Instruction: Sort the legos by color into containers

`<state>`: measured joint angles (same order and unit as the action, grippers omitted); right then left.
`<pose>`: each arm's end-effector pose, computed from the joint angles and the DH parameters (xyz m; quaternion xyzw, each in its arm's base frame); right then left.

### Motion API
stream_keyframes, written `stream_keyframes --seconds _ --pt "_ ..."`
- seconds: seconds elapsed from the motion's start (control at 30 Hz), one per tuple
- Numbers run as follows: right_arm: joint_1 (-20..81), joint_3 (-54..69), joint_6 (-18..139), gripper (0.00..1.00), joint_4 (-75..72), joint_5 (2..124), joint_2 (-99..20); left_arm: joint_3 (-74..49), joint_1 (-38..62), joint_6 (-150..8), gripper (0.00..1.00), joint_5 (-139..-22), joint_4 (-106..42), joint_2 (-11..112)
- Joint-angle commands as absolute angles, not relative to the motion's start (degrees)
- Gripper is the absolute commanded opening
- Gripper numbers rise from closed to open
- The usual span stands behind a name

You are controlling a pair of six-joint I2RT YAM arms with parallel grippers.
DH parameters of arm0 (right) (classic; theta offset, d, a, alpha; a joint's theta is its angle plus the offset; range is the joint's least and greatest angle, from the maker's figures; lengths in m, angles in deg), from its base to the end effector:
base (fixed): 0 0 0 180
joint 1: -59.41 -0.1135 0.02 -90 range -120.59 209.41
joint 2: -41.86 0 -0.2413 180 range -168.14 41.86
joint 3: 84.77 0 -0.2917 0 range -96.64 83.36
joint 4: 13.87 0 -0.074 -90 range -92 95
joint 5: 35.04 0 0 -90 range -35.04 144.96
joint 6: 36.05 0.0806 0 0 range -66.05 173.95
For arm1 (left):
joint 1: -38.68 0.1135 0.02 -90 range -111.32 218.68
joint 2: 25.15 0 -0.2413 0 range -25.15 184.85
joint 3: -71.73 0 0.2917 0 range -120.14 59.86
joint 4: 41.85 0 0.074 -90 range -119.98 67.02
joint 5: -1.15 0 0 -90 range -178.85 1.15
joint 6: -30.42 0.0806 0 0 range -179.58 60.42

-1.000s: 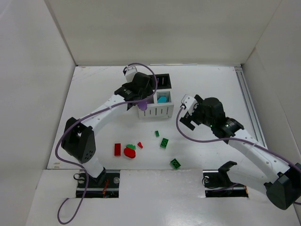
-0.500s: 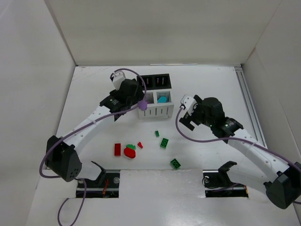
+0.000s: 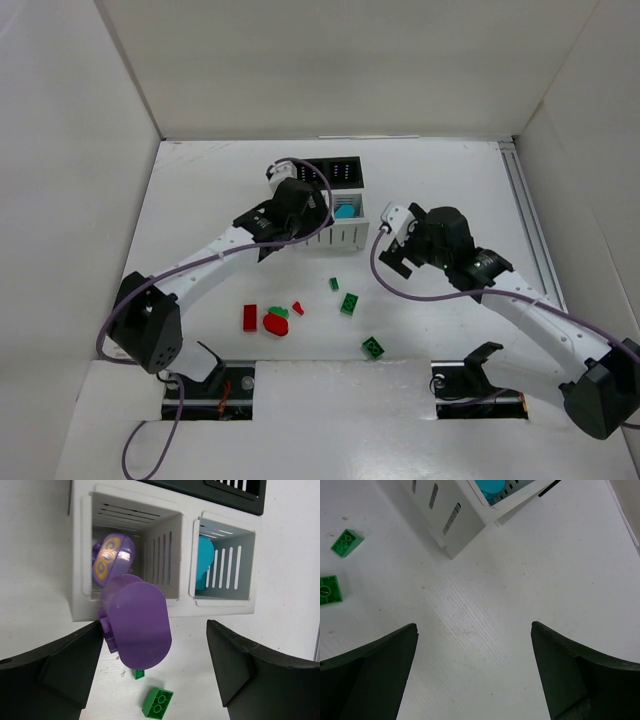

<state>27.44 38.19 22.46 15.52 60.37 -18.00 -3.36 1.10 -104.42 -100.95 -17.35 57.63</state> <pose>0.2680 0.1762 0.2256 -0.4793 0.7318 0.0433 0.4825 0.3337 -0.2355 0.2324 -0.1060 0.8656 -0.2473 0.4224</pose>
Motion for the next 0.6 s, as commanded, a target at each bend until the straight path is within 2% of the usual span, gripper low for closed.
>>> stream_keyframes --seconds 0.0,0.3,0.57 --pt "26.9 38.1 22.8 0.99 12.5 61.2 -18.6 -7.5 1.2 -102.8 0.8 -100.0 -20.7 59.7" --pt "26.9 38.1 22.8 0.99 12.0 61.7 -20.9 -14.8 4.0 -101.7 0.77 -101.1 -20.7 66.0" --pt "25.3 38.1 22.2 0.99 12.0 62.3 -22.7 -11.7 4.6 -100.5 0.74 -99.6 -20.7 63.6"
